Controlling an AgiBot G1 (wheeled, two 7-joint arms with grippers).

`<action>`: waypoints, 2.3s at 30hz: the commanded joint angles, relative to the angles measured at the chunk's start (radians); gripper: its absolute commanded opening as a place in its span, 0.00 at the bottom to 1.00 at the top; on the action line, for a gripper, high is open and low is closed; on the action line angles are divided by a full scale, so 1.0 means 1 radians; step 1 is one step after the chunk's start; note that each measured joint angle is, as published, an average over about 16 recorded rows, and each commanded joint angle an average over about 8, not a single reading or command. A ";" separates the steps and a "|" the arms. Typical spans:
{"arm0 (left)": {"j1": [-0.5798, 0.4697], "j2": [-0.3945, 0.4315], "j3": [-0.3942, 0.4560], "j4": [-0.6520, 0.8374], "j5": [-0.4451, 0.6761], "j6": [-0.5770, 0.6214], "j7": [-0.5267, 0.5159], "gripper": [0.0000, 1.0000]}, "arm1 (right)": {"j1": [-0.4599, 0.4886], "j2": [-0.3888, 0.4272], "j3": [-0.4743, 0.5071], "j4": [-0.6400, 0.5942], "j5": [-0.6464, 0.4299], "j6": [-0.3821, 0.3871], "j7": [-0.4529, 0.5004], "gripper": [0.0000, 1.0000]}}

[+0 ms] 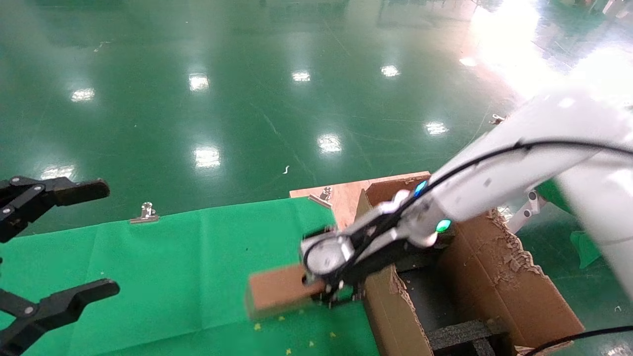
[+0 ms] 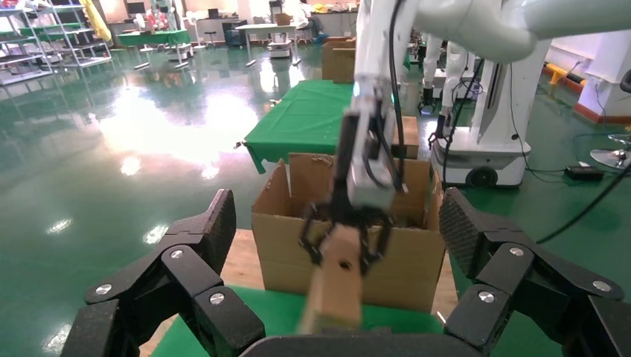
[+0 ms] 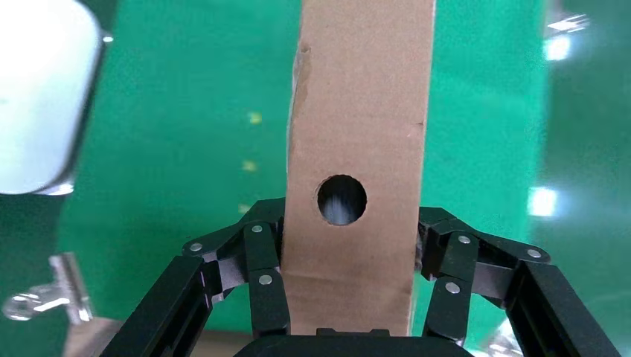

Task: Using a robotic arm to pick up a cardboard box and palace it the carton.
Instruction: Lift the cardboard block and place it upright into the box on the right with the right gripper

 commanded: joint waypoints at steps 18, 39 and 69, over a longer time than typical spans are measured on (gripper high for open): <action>0.000 0.000 0.000 0.000 0.000 0.000 0.000 1.00 | 0.369 0.068 -0.104 -0.173 0.127 -0.016 -0.134 0.00; 0.000 0.000 0.000 0.000 0.000 0.000 0.000 1.00 | 0.525 0.355 -0.296 -0.242 0.106 -0.020 -0.161 0.00; 0.000 0.000 0.000 0.000 0.000 0.000 0.000 1.00 | 0.466 0.555 -0.399 -0.329 0.188 0.073 0.076 0.00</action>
